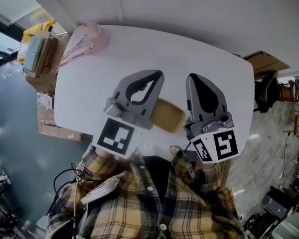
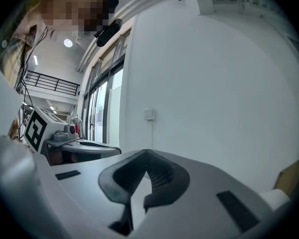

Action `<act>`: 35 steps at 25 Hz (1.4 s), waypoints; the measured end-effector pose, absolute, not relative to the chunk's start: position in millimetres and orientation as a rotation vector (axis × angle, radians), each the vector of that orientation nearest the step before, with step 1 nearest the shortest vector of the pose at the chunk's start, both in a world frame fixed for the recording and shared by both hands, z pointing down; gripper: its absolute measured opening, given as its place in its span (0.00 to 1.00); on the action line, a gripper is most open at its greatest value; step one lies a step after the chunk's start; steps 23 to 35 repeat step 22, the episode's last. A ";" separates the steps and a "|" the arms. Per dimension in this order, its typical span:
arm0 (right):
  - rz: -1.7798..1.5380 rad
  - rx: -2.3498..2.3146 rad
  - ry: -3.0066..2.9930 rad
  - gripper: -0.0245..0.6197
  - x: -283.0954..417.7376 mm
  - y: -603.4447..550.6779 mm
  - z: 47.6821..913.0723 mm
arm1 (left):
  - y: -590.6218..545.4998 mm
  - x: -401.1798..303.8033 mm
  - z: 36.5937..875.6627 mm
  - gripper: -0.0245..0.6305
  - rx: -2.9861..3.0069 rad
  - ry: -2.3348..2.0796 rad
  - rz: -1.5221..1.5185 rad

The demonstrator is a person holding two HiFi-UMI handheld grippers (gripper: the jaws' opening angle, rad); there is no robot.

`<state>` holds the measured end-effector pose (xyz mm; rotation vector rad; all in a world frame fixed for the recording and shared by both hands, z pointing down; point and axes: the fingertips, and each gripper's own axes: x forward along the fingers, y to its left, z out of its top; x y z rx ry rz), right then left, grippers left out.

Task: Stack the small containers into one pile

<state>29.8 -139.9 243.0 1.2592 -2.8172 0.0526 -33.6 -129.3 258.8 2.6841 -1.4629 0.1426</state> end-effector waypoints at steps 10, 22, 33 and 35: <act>0.045 1.233 -2.813 0.06 24.0 -142.8 244.4 | -131.4 -36.0 258.3 0.07 2.679 -1.473 0.142; 0.044 1.243 -2.806 0.06 26.3 -140.1 246.6 | -129.4 -35.2 259.0 0.07 2.684 -1.477 0.139; 0.044 1.243 -2.806 0.06 26.3 -140.1 246.6 | -129.4 -35.2 259.0 0.07 2.684 -1.477 0.139; 0.044 1.243 -2.806 0.06 26.3 -140.1 246.6 | -129.4 -35.2 259.0 0.07 2.684 -1.477 0.139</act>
